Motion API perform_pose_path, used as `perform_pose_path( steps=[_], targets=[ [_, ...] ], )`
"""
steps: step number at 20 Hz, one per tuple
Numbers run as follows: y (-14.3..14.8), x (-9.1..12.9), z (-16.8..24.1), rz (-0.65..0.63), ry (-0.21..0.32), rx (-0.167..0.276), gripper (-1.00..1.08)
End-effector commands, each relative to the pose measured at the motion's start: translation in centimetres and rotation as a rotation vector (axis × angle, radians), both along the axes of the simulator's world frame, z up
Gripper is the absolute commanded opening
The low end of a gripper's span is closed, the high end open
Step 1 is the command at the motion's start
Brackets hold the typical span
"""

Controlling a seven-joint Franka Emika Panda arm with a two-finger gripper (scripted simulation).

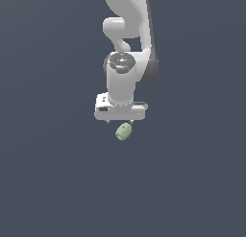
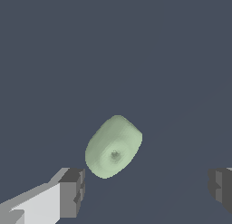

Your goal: Pick up the object and move it to a goal position.

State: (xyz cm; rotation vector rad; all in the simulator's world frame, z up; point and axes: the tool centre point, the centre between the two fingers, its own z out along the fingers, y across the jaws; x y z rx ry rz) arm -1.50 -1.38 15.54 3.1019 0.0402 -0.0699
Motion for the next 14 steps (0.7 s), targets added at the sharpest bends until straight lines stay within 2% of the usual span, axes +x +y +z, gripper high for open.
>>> perform_pose_path(
  steps=[1, 7, 14],
  targets=[
    [0.1, -0.1, -0.2, -0.028, -0.003, 0.001, 1.00],
    [0.5, -0.3, -1.0, -0.136, -0.013, 0.005, 1.00],
    [1.0, -0.6, -2.2, -0.320, -0.029, 0.011, 1.00]
  ],
)
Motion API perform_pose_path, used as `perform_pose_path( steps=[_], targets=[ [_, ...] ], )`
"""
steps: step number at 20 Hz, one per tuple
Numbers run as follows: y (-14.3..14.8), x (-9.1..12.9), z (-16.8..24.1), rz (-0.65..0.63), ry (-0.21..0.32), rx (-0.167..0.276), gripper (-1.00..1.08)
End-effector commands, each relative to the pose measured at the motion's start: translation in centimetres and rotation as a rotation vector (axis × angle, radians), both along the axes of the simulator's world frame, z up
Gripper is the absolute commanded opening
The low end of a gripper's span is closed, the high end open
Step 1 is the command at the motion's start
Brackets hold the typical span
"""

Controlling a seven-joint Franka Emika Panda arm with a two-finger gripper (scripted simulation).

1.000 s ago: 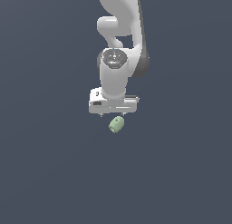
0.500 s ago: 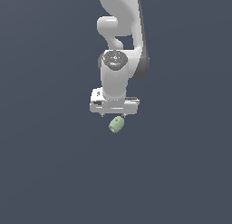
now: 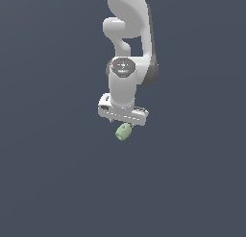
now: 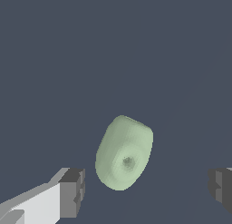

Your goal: Pick up the object and move it to a goal position.

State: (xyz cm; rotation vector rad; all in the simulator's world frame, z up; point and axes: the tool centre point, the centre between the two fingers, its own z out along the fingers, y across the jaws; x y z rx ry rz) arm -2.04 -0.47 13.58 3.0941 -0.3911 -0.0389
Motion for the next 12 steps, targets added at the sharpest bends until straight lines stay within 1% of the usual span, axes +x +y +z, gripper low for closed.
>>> perform_pose_path(
  steps=[1, 7, 12],
  targets=[
    [0.2, -0.1, -0.5, -0.071, -0.006, 0.002, 1.00],
    [0.6, -0.5, -1.5, -0.231, -0.018, 0.008, 1.00],
    [0.8, -0.7, -2.1, -0.330, -0.025, 0.011, 1.00]
  ],
)
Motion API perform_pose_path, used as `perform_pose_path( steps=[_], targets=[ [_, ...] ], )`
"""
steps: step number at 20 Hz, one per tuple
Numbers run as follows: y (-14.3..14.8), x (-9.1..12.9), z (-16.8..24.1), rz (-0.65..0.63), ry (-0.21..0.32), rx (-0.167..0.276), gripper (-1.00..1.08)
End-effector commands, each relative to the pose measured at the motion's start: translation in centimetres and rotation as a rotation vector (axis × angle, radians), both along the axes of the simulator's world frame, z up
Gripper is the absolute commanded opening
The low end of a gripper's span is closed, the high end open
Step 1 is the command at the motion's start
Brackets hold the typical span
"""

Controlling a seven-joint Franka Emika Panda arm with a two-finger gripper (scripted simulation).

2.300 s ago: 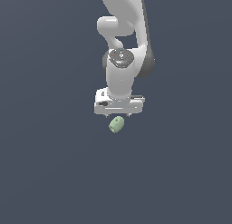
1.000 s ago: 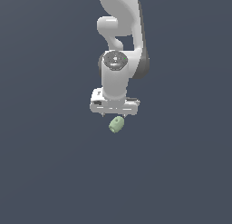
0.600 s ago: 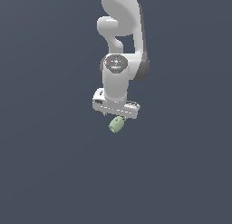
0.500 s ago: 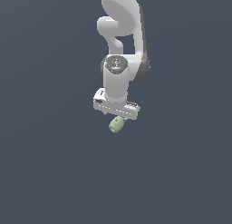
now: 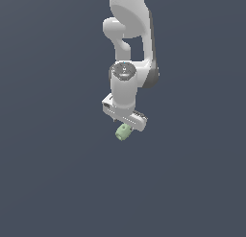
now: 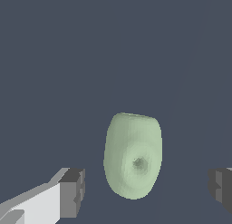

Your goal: Pick up the object and move it to a goal position.

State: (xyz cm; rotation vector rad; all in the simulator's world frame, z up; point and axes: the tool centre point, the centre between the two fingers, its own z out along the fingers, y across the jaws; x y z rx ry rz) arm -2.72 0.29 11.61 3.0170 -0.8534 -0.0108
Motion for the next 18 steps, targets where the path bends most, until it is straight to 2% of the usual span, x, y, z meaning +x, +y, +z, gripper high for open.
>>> perform_pose_path(
  steps=[1, 8, 18],
  targets=[
    [0.1, -0.1, -0.3, -0.045, -0.003, 0.001, 1.00],
    [0.2, -0.3, -0.7, -0.112, -0.008, 0.003, 1.00],
    [0.2, -0.3, -2.1, -0.115, -0.008, 0.003, 1.00]
  ],
)
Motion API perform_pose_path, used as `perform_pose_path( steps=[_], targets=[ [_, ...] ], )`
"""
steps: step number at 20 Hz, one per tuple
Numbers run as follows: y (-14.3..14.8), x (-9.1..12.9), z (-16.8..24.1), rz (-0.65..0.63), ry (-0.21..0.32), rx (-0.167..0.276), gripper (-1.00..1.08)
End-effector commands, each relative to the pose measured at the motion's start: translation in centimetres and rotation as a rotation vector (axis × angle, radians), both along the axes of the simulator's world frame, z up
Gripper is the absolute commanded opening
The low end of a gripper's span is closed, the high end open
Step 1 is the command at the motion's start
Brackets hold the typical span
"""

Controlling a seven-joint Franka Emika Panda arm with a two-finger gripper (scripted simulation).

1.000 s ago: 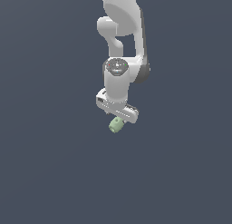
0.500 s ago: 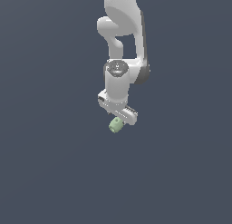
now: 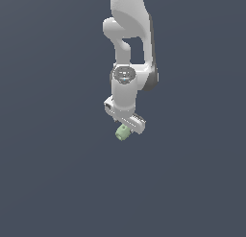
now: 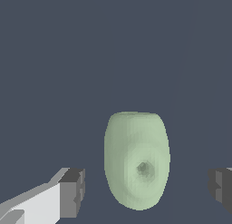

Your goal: Pick up the object and move it to a goal position.

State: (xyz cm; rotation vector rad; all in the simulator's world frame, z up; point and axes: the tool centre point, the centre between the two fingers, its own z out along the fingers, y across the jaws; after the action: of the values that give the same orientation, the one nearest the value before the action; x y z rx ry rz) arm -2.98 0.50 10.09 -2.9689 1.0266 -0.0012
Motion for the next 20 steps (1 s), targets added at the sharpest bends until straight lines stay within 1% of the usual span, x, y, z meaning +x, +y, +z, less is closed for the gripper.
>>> perform_pose_path(
  steps=[1, 6, 11, 12, 20],
  targets=[
    [0.0, -0.1, -1.0, -0.001, 0.001, 0.000, 1.00],
    [0.0, -0.1, -3.5, -0.004, 0.001, 0.000, 1.00],
    [0.0, 0.0, -4.2, -0.004, 0.001, 0.000, 1.00],
    [0.0, 0.0, -4.2, -0.004, 0.001, 0.000, -1.00],
    [0.0, 0.0, -4.2, -0.004, 0.001, 0.000, -1.00]
  ],
)
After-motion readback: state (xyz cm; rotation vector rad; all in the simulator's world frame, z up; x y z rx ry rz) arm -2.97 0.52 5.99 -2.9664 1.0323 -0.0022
